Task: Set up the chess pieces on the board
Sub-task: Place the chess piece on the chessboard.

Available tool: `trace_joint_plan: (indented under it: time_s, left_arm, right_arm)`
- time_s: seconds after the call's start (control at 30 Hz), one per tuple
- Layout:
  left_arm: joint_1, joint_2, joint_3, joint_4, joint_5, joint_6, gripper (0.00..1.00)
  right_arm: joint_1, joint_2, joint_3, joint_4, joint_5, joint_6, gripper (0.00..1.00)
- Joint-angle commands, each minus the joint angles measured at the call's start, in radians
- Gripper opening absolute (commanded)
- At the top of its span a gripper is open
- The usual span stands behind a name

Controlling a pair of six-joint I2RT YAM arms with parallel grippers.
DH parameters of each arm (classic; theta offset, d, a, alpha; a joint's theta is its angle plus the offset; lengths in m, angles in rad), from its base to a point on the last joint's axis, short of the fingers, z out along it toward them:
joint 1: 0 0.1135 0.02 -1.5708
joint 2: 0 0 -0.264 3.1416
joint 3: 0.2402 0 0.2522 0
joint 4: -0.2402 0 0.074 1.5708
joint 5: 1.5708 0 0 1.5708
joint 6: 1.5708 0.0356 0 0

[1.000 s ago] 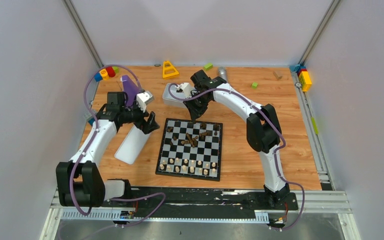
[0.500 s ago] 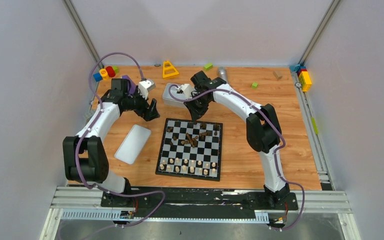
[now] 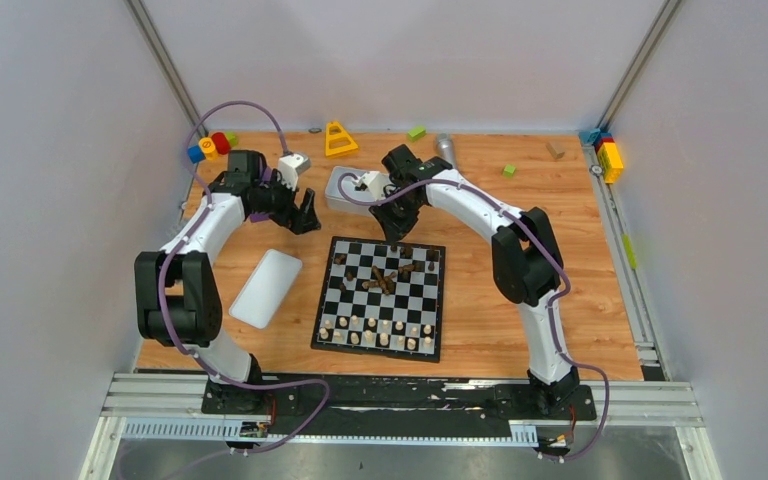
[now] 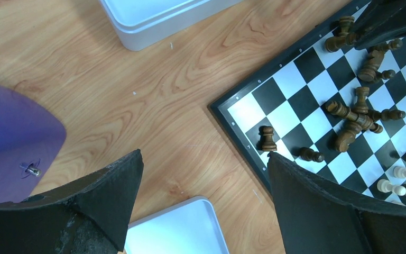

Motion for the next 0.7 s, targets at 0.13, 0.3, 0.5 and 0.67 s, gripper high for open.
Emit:
trace_joint_plan:
  time_s: [0.13,0.3,0.5,0.67]
  left_arm:
    - [0.006,0.004,0.041,-0.001,-0.003,-0.022,0.94]
    - [0.006,0.010,0.042,-0.001,-0.004,-0.022,0.94]
    - [0.006,0.009,0.039,-0.002,-0.005,-0.022,0.94]
    - [0.006,0.005,0.039,-0.003,-0.004,-0.020,0.94]
  right_arm:
    - [0.002,-0.018,-0.006,0.019,0.001,-0.019,0.04]
    - [0.003,-0.020,-0.011,0.019,-0.006,-0.019,0.04]
    - [0.003,-0.024,-0.014,0.018,-0.015,-0.019,0.04]
    - [0.002,-0.028,-0.017,0.018,-0.017,-0.018,0.04]
